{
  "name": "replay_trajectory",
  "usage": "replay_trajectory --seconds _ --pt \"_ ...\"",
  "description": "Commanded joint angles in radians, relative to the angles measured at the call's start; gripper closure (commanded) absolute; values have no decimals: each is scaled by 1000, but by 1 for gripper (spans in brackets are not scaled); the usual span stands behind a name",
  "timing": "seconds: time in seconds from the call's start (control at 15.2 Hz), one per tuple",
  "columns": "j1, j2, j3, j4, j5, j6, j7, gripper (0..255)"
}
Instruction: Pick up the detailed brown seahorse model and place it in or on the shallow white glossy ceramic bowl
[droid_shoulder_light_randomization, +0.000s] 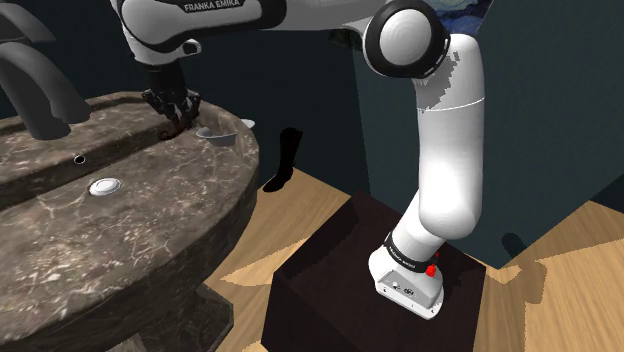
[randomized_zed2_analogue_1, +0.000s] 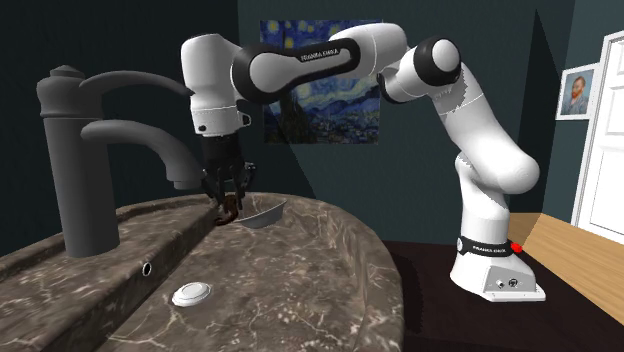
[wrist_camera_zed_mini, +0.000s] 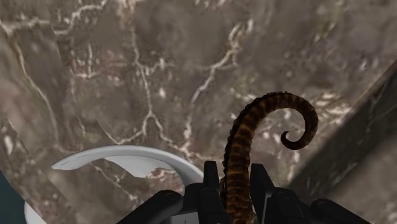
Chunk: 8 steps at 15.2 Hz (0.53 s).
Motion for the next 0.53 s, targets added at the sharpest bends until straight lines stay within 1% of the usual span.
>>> replay_trajectory --seconds 0.0,0.46 --pt "0 -7 1 18 3 -24 -5 255" --pt "12 -9 4 110 7 -116 -20 255"
